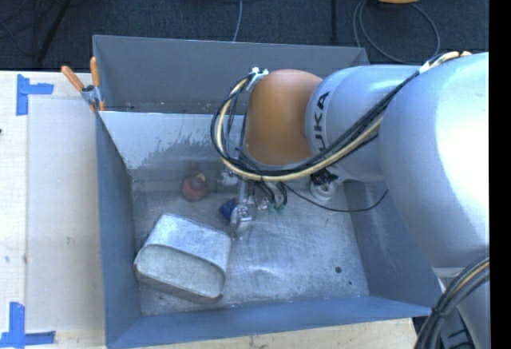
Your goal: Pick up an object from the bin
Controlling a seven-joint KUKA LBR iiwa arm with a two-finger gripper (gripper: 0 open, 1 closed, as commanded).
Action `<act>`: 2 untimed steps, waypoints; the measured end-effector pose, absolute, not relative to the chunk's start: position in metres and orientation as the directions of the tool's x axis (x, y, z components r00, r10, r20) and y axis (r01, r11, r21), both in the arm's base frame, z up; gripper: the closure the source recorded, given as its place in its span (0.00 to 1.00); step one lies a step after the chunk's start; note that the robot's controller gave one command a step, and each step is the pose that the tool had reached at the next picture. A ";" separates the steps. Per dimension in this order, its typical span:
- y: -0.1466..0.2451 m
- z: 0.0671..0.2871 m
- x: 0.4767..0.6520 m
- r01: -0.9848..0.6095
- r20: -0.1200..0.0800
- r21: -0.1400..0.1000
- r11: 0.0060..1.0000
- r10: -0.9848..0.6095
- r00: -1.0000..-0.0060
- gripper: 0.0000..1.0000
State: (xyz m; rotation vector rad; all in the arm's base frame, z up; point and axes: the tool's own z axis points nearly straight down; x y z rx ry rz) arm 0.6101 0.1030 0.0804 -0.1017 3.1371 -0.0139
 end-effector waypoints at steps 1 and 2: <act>0.102 0.080 0.610 -0.058 -0.001 -0.002 0.998 -0.058 -0.998 1.00; 0.078 0.252 0.624 -0.561 -0.007 -0.003 0.828 -0.561 -0.828 1.00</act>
Offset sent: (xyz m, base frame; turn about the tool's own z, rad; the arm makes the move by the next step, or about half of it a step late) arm 0.0000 0.0000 0.0000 0.0000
